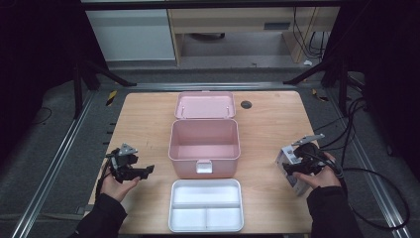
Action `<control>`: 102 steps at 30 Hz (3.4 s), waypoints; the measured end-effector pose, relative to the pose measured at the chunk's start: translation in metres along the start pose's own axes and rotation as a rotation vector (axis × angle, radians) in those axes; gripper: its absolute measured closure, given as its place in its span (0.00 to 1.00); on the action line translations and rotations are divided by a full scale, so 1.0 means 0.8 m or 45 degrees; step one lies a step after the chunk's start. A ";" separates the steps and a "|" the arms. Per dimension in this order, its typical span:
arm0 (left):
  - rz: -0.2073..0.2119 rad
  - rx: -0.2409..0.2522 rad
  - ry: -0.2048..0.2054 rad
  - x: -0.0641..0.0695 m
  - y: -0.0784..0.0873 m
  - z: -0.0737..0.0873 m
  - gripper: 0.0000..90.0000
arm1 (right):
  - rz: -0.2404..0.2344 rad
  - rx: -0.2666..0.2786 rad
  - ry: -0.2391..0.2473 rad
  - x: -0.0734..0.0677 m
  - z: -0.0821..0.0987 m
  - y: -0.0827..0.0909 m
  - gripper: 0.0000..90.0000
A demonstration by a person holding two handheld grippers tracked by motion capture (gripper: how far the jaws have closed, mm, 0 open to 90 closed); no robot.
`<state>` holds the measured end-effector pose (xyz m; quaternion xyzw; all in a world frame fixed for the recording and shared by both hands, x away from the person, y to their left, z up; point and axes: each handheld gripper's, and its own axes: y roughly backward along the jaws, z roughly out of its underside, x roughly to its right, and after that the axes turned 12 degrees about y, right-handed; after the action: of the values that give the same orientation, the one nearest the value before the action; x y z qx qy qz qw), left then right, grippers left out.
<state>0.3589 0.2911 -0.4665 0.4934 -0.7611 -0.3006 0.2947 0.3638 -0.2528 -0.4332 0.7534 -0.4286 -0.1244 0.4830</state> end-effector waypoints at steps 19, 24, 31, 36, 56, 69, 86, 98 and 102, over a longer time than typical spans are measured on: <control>-0.014 -0.059 -0.046 0.000 -0.009 0.002 0.28 | -0.099 -0.167 -0.095 0.010 0.012 -0.026 0.50; -0.009 -0.066 -0.056 0.002 -0.010 0.001 0.29 | -0.133 -0.206 -0.091 0.009 0.010 -0.032 0.58; -0.006 -0.074 -0.059 0.002 -0.010 0.001 0.30 | -0.147 -0.214 -0.070 0.007 0.002 -0.029 0.62; -0.006 -0.076 -0.062 0.003 -0.010 0.001 0.30 | -0.147 -0.146 -0.058 0.006 -0.007 -0.015 0.62; 0.004 -0.104 -0.064 0.008 -0.015 0.001 0.30 | -0.159 -0.010 -0.030 0.009 -0.050 0.023 0.62; 0.001 -0.112 -0.063 0.007 -0.017 0.002 0.30 | -0.177 0.070 0.006 0.004 -0.105 0.045 0.62; 0.002 -0.112 -0.064 0.007 -0.017 0.001 0.30 | -0.195 0.170 0.109 -0.010 -0.189 0.079 0.62; 0.004 -0.107 -0.062 0.006 -0.016 0.001 0.31 | -0.241 0.200 0.165 -0.026 -0.241 0.068 0.62; 0.003 -0.103 -0.060 0.005 -0.016 0.001 0.31 | -0.259 0.212 0.194 -0.036 -0.256 0.060 0.62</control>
<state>0.3641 0.2832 -0.4758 0.4728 -0.7558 -0.3422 0.2968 0.4444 -0.1111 -0.2967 0.8376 -0.3208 -0.0792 0.4349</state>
